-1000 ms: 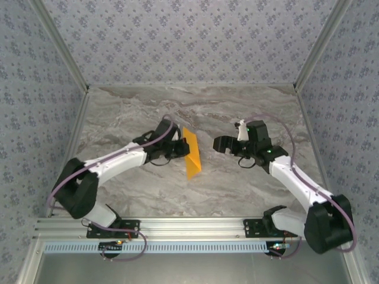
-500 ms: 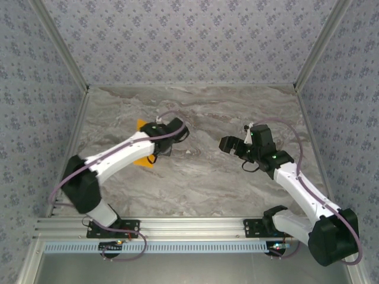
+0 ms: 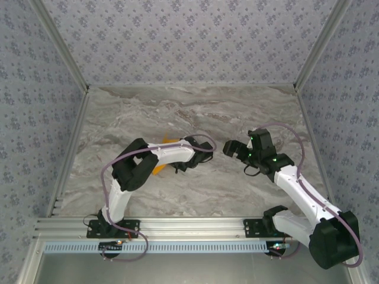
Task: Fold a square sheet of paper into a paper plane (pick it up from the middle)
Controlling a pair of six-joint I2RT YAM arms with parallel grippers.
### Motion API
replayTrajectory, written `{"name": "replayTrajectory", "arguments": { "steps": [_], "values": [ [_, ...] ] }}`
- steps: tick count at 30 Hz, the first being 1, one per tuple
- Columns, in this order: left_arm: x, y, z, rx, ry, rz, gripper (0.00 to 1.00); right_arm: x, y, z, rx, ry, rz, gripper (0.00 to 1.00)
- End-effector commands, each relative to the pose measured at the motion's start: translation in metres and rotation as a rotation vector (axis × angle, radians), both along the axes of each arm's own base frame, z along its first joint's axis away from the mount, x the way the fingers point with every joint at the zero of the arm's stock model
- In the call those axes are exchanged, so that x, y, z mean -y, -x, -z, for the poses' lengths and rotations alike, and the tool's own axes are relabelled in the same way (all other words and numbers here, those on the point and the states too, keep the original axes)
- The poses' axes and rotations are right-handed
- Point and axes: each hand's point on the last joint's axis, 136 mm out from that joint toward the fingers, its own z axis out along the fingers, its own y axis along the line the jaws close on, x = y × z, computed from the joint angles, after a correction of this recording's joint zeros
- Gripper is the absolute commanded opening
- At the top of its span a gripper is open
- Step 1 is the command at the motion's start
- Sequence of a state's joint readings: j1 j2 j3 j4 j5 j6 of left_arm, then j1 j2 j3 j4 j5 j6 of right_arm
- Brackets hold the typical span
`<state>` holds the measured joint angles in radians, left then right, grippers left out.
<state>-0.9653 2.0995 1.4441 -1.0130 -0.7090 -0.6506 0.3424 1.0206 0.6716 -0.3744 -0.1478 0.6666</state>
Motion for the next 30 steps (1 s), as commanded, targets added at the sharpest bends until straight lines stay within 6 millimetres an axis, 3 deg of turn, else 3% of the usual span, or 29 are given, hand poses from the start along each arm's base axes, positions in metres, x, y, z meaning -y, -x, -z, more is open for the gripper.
{"name": "replayTrajectory", "arguments": {
  "steps": [1,5,8,12,14,17,19,23,25,28,30],
  "values": [
    [0.025,-0.003,-0.006,0.006,0.119,-0.002,0.22,0.011,0.001,0.001,-0.011,0.036,0.047,1.0],
    [0.048,-0.002,-0.017,-0.004,0.267,0.016,0.39,0.017,0.0,0.003,-0.012,0.055,0.064,1.0],
    [0.072,0.003,-0.036,-0.027,0.433,0.039,0.53,0.017,-0.003,0.002,-0.008,0.059,0.064,1.0],
    [0.096,0.008,-0.082,-0.016,0.685,0.081,0.71,0.009,-0.008,-0.001,-0.011,0.056,0.022,0.99],
    [0.09,0.006,-0.102,0.011,0.771,0.069,0.76,-0.001,-0.011,-0.004,-0.008,0.038,-0.008,0.97],
    [0.061,-0.004,-0.126,0.089,0.868,-0.007,0.86,-0.026,-0.016,-0.009,0.007,0.026,-0.078,0.92],
    [0.027,-0.009,-0.133,0.137,0.898,-0.095,0.91,-0.051,-0.019,-0.008,0.01,0.04,-0.137,0.87],
    [-0.044,-0.014,-0.128,0.218,0.917,-0.294,0.97,-0.118,-0.021,-0.004,0.014,0.06,-0.288,0.76],
    [-0.081,-0.008,-0.12,0.241,0.905,-0.399,0.99,-0.161,-0.019,0.005,-0.002,0.069,-0.374,0.64],
    [-0.118,0.0,-0.113,0.281,0.902,-0.502,0.99,-0.218,-0.018,0.017,-0.012,0.078,-0.471,0.44],
    [-0.137,0.011,-0.104,0.281,0.893,-0.566,0.99,-0.249,-0.021,0.024,-0.022,0.067,-0.517,0.37]
  ]
}}
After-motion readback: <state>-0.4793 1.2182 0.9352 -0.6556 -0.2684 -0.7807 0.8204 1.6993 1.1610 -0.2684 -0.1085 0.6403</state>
